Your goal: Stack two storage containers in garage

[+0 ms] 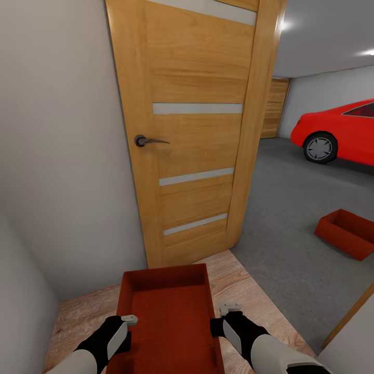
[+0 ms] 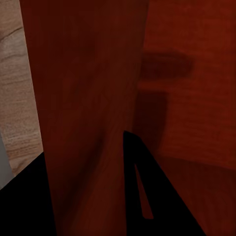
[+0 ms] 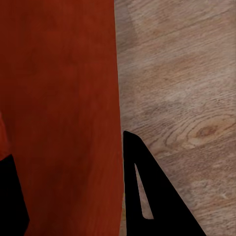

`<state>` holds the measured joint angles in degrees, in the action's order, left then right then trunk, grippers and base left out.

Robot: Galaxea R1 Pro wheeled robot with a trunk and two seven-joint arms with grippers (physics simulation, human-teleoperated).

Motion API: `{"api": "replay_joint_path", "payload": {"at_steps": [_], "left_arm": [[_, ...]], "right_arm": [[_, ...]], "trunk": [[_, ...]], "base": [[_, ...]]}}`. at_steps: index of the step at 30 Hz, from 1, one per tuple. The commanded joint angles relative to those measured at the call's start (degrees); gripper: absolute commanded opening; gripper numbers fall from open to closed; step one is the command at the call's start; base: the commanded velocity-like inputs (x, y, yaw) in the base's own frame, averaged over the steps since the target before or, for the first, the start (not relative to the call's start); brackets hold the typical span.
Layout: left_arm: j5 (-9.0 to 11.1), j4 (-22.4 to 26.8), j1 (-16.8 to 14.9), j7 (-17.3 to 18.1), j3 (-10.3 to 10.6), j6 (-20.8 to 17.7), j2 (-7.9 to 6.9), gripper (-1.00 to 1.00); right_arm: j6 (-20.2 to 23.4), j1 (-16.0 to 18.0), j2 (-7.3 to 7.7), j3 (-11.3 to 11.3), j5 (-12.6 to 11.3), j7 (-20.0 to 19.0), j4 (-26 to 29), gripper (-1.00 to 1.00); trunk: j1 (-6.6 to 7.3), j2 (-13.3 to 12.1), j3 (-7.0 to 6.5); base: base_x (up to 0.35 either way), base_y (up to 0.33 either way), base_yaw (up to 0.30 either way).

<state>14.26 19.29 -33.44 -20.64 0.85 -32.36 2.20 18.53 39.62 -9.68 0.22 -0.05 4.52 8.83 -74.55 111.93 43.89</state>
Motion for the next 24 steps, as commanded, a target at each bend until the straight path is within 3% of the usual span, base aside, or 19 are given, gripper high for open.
{"api": "replay_joint_path", "payload": {"at_steps": [1,8,9,18,24], "left_arm": [[0.3,0.0,0.0,-0.5,0.4,-0.3,-0.02,-1.0],[0.3,-0.1,0.0,-0.5,0.2,-0.3,0.0,-1.0],[-1.0,-0.2,0.0,-0.5,0.4,-0.3,0.0,-1.0],[-1.0,-0.2,0.0,-0.5,0.4,-0.3,0.0,-1.0],[-1.0,-0.2,0.0,-0.5,0.4,-0.3,0.0,-1.0]], "right_arm": [[0.1,0.0,0.0,0.1,0.3,0.3,0.1,-1.0],[0.0,0.0,0.27,0.0,-1.6,0.3,0.0,-1.0],[0.0,-0.1,0.28,0.0,3.3,0.2,0.0,-1.0],[0.1,-0.1,0.11,0.0,3.3,0.3,0.1,-1.0],[0.1,-0.1,0.26,0.0,3.1,0.2,0.1,-1.0]], "trunk": [[0.01,0.0,0.05],[0.01,0.0,0.05],[0.01,0.0,0.05],[0.01,0.0,0.05],[0.01,0.0,-0.24]], "base": [[0.0,0.0,0.0],[0.0,0.0,0.0],[0.0,0.0,0.0],[0.0,0.0,-0.003],[0.0,0.0,-0.199]]}}
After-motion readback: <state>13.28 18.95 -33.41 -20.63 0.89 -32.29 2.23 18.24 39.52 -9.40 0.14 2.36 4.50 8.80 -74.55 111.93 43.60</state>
